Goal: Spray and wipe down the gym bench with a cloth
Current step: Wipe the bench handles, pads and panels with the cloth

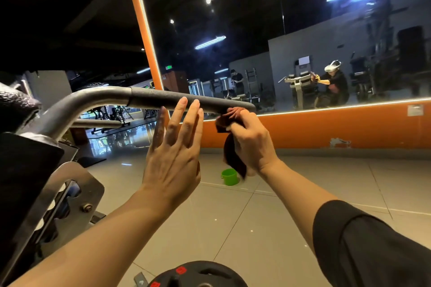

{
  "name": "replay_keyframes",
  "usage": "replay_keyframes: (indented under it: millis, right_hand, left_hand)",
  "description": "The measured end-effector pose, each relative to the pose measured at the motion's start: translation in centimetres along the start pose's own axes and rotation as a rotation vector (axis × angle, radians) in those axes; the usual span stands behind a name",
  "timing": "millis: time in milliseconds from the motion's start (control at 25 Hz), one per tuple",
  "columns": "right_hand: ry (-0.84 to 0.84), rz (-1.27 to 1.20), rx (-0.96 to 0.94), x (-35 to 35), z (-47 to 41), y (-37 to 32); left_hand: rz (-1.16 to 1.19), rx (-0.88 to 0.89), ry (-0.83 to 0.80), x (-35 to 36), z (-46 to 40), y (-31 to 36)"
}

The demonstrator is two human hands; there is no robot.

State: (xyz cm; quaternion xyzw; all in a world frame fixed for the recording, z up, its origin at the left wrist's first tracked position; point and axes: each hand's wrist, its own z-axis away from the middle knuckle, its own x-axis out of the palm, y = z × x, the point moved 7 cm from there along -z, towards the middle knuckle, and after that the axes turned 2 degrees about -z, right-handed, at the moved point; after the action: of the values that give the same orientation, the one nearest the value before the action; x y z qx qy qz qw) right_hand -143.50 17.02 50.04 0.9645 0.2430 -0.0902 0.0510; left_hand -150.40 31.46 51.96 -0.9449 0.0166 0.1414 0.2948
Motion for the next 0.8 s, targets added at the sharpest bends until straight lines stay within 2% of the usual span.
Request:
replay_keyframes:
  millis: [120,200,280,400,440,560,640,800]
  right_hand:
    - [-0.051,0.061,0.464,0.2,1.5,5.2]
    - [-0.046,0.059,0.613,0.2,2.0,6.0]
    - [0.067,-0.011,0.516,-0.3,0.9,4.2]
    - [0.218,-0.069,0.206,-1.6,0.1,-0.4]
    - [0.248,-0.093,0.178,-2.0,0.0,-1.4]
    - [0.356,-0.134,0.285,-3.6,-0.8,-3.3]
    - [0.373,-0.144,0.207,-4.7,-1.8,-6.5]
    - [0.351,-0.202,-0.130,-7.5,-4.8,-13.8]
  left_hand:
    - [-0.002,-0.016,-0.007,0.1,0.2,0.2]
    - [0.003,-0.024,-0.002,-0.1,0.1,0.2]
    - [0.021,-0.043,0.011,-0.4,0.0,0.1]
    - [0.043,-0.094,0.026,-1.2,0.4,-0.6]
    - [0.047,-0.108,0.033,-1.6,0.7,-0.9]
    - [0.065,-0.160,0.020,-2.8,2.0,-2.0]
    - [0.076,-0.207,-0.022,-3.7,2.9,-2.4]
    - [0.172,-0.288,-0.115,-5.3,4.4,-2.4]
